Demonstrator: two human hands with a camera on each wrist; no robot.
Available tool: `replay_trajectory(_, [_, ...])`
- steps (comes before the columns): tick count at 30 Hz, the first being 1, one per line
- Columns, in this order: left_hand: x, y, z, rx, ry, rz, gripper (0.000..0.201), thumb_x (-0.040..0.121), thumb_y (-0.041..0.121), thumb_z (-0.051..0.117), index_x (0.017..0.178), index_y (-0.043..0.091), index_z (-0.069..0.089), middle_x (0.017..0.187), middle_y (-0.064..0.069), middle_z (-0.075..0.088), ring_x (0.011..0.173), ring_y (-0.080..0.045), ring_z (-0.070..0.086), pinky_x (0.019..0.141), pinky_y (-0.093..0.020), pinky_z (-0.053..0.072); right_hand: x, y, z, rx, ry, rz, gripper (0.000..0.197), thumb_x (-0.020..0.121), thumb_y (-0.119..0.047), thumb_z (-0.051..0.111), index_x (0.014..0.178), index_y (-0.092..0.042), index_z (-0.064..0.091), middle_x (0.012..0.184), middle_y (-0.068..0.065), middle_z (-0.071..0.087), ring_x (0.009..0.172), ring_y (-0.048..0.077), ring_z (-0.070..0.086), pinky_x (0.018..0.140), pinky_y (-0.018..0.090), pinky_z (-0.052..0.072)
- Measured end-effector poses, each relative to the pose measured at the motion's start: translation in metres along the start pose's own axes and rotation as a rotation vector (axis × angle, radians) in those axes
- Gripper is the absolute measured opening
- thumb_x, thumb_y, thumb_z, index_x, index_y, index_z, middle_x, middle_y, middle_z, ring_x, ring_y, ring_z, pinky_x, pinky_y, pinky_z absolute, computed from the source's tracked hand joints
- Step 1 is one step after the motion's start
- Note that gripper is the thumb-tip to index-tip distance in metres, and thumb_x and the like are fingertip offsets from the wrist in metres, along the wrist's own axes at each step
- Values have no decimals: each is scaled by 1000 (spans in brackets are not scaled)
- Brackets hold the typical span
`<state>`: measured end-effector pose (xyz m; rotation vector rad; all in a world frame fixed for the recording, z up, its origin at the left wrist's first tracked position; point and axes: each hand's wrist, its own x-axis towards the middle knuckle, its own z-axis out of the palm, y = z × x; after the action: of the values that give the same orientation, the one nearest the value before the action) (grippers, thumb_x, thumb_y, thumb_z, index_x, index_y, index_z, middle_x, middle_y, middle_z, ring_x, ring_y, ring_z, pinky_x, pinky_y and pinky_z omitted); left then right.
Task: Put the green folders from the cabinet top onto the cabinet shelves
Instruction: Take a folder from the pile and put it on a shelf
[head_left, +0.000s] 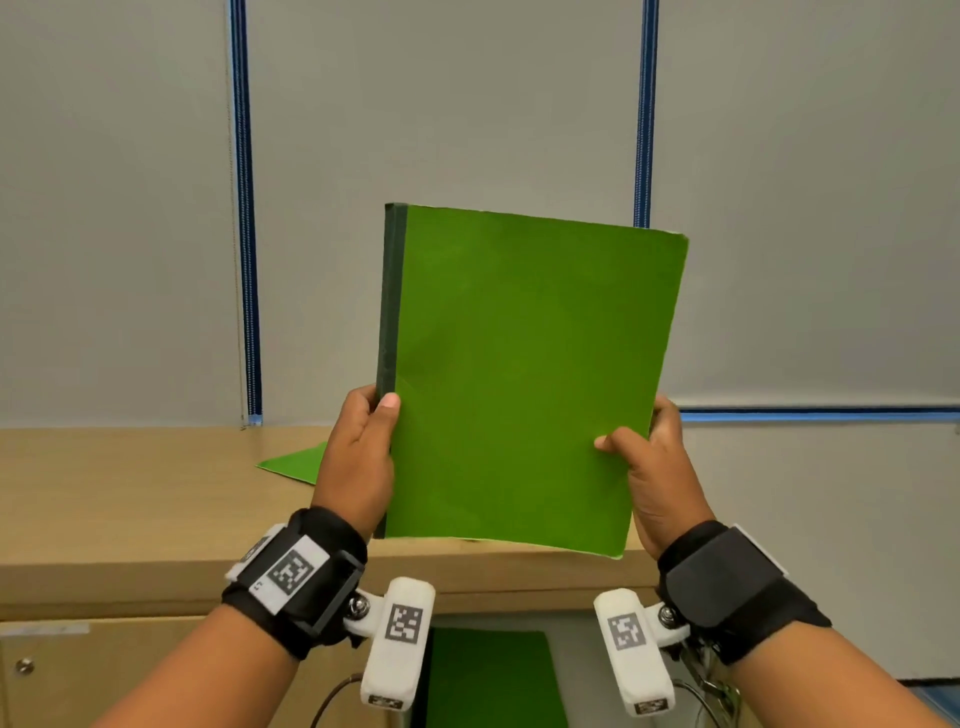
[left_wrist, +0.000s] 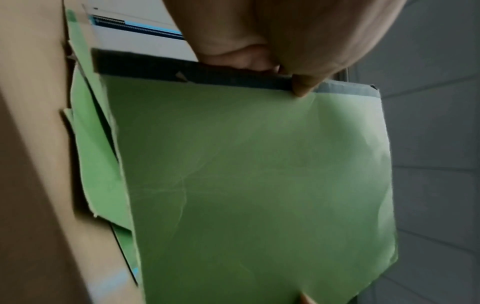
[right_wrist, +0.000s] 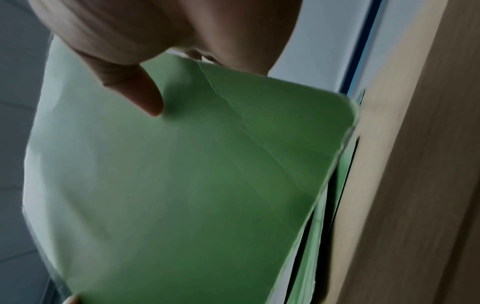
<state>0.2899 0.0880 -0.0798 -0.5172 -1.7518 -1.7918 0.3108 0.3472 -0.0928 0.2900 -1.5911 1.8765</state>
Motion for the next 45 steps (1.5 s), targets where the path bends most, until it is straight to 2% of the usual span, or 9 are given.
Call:
replay_trajectory(3, [-8, -5, -1, -80, 10, 9, 18, 99, 29, 48, 108, 18, 59, 105, -13, 68, 98, -24, 64, 94, -51, 50, -5, -2, -5, 50, -30, 37, 65, 65, -15, 63, 128, -26, 49, 131, 6, 60, 120, 33, 56, 101, 58, 44])
replay_trajectory(10, [-31, -36, -6, -85, -8, -47, 19, 99, 4, 43, 100, 17, 56, 103, -12, 70, 97, -26, 65, 94, -48, 50, -25, 19, -12, -6, -39, 151, 36, 68, -9, 58, 103, -8, 66, 107, 18, 71, 95, 34, 65, 89, 57, 51])
replay_trajectory(17, [-71, -85, -12, -96, 1, -184, 18, 100, 3, 40, 99, 16, 53, 98, -11, 68, 88, -23, 63, 86, -45, 51, -54, 71, -21, -4, -42, 290, 30, 75, 1, 55, 101, -10, 65, 103, 15, 70, 93, 32, 64, 86, 53, 52])
replay_trajectory(24, [-114, -151, -19, -78, -18, -265, 20, 100, 2, 40, 96, 18, 52, 92, -2, 68, 76, -3, 67, 70, -20, 55, -85, 136, -34, 5, -48, 433, 32, 82, 12, 45, 103, -6, 62, 98, 14, 67, 86, 29, 62, 77, 42, 53])
replay_trajectory(27, [-130, -176, -20, -76, -21, -291, 19, 100, 3, 40, 97, 17, 51, 95, -1, 68, 82, -6, 66, 75, -22, 55, -94, 167, -42, -20, -26, 457, 28, 80, 11, 47, 93, -7, 64, 97, 12, 68, 89, 28, 61, 83, 44, 49])
replay_trajectory(34, [-182, -248, -12, -65, 27, -370, 19, 101, 5, 40, 100, 20, 51, 103, -7, 66, 97, -20, 61, 89, -38, 49, -122, 239, -60, -50, -2, 533, 19, 74, 5, 52, 83, -8, 62, 87, 5, 70, 78, 19, 64, 72, 34, 50])
replay_trajectory(37, [-206, -274, -9, -69, 39, -400, 19, 101, 5, 40, 102, 19, 52, 105, -5, 67, 98, -16, 62, 89, -32, 51, -138, 272, -74, -41, 26, 603, 21, 64, -2, 54, 84, -7, 60, 89, 10, 67, 81, 24, 62, 74, 39, 49])
replay_trajectory(41, [-236, -303, -1, -64, 44, -448, 17, 100, 3, 40, 103, 16, 51, 102, 0, 67, 91, -4, 63, 82, -18, 50, -162, 304, -93, -73, 32, 665, 18, 77, 6, 51, 85, -6, 60, 87, 9, 69, 81, 25, 63, 74, 38, 51])
replay_trajectory(45, [-248, -332, 7, -22, 47, -557, 16, 100, 3, 41, 102, 14, 52, 105, -6, 68, 97, -15, 64, 87, -28, 51, -166, 329, -108, -125, 43, 743, 26, 81, 12, 45, 87, -6, 63, 83, 11, 70, 76, 27, 62, 73, 38, 51])
